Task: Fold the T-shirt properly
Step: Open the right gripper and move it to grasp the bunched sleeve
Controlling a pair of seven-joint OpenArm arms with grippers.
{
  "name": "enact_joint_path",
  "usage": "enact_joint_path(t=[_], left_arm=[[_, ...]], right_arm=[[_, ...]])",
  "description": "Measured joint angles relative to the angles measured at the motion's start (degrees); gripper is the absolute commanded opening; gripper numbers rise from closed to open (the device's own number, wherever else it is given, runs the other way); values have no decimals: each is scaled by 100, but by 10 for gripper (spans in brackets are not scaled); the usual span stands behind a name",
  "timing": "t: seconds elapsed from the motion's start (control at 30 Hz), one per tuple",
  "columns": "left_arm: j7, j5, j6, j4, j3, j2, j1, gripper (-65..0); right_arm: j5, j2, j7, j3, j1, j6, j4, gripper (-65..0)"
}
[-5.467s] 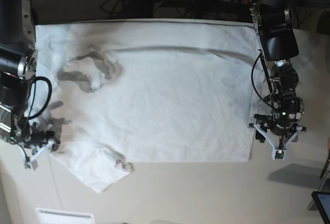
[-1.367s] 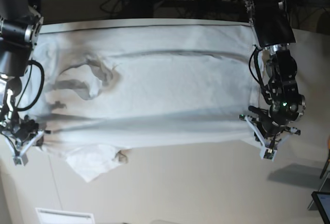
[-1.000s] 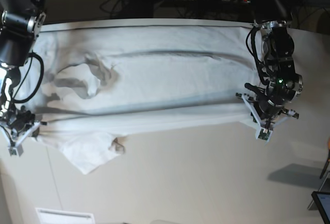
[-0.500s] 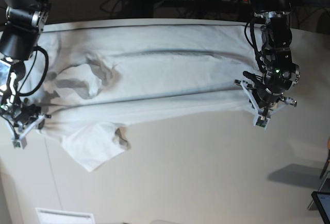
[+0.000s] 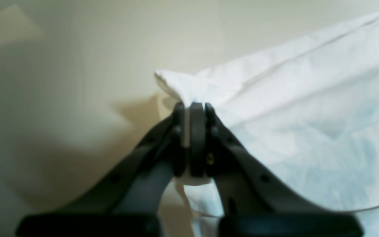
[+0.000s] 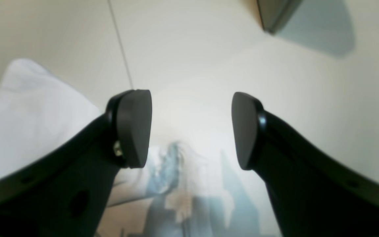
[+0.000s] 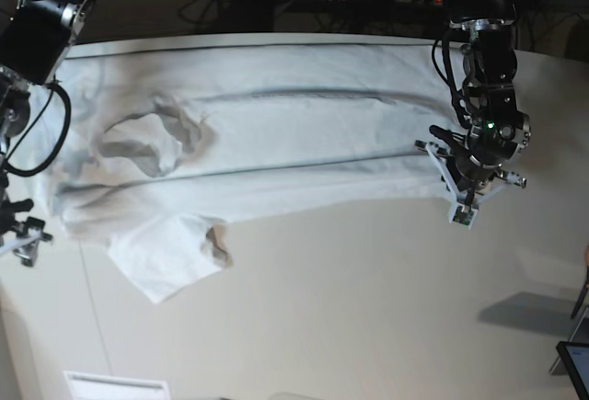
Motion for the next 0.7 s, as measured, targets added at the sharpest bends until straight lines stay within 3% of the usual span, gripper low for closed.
enact_joint_path(t=[0.07, 0.13, 0.27, 0.43, 0.7], left_arm=[[-2, 0, 0, 2, 0, -2, 11, -650], [0, 0, 0, 4, 0, 2, 26, -650], [0, -4, 22, 9, 0, 9, 28, -650], [0, -7, 39, 15, -11, 15, 28, -650], [0, 0, 42, 15, 0, 13, 13, -650]], right_arm=[[-50, -39, -79, -514, 153, 396, -7, -286], [52, -81, 11, -1093, 426, 522, -254, -286], [57, -120, 385, -1790, 1115, 378, -1283, -280], [-20, -28, 944, -2208, 1755, 295, -2916, -279], [42, -55, 2052, -3025, 2769, 354, -5219, -270]])
